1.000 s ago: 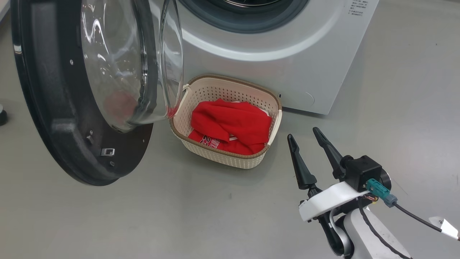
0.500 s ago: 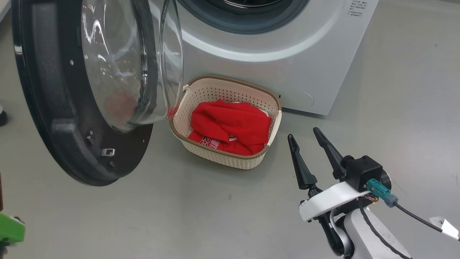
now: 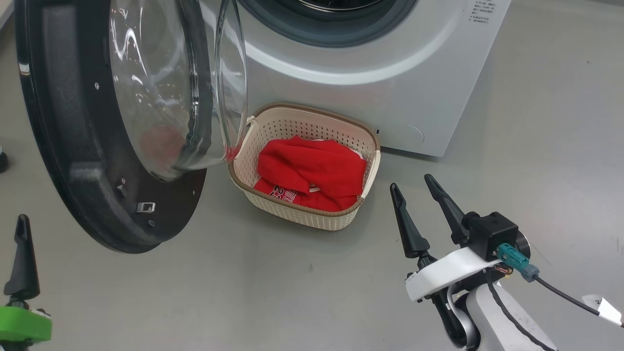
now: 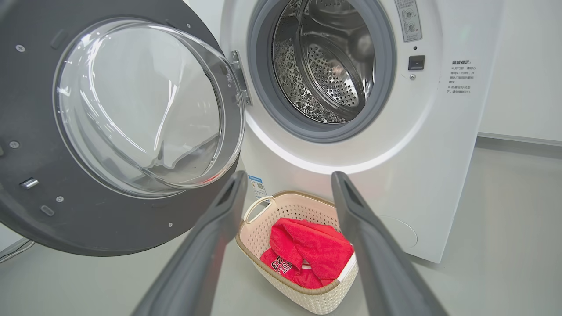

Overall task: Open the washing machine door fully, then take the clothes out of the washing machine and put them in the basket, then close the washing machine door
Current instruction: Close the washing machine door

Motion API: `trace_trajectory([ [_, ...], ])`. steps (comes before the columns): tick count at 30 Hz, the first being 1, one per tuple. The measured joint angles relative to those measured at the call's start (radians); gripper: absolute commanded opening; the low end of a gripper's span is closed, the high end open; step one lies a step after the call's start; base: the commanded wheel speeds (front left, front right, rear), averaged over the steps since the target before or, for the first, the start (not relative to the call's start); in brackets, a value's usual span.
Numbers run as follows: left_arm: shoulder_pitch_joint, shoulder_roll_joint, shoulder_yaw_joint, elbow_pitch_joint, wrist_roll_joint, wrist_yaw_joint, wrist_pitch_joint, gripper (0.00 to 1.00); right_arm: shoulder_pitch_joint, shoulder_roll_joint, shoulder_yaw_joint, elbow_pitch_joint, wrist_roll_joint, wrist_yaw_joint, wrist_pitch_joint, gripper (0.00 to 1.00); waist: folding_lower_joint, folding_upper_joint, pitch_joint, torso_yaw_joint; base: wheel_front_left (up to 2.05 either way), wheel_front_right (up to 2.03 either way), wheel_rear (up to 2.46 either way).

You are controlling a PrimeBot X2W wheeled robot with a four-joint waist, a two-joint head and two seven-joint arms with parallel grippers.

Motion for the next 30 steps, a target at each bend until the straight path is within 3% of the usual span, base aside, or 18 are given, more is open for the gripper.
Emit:
trace_trajectory([
  [11,0.001,0.011,-0.036,0.04,0.015,0.0,-0.083,1.0,0.012,0.001,0.004,0.006,0.0,0.0,0.0,1.0,0.0,0.0,-0.011,-0.004,0.0,0.0,0.0],
  [30,0.002,0.03,-0.063,0.09,0.016,0.0,-0.118,1.0,0.016,0.002,0.009,0.009,0.001,0.002,0.0,1.0,0.0,0.0,-0.028,-0.005,0.0,0.0,0.0],
])
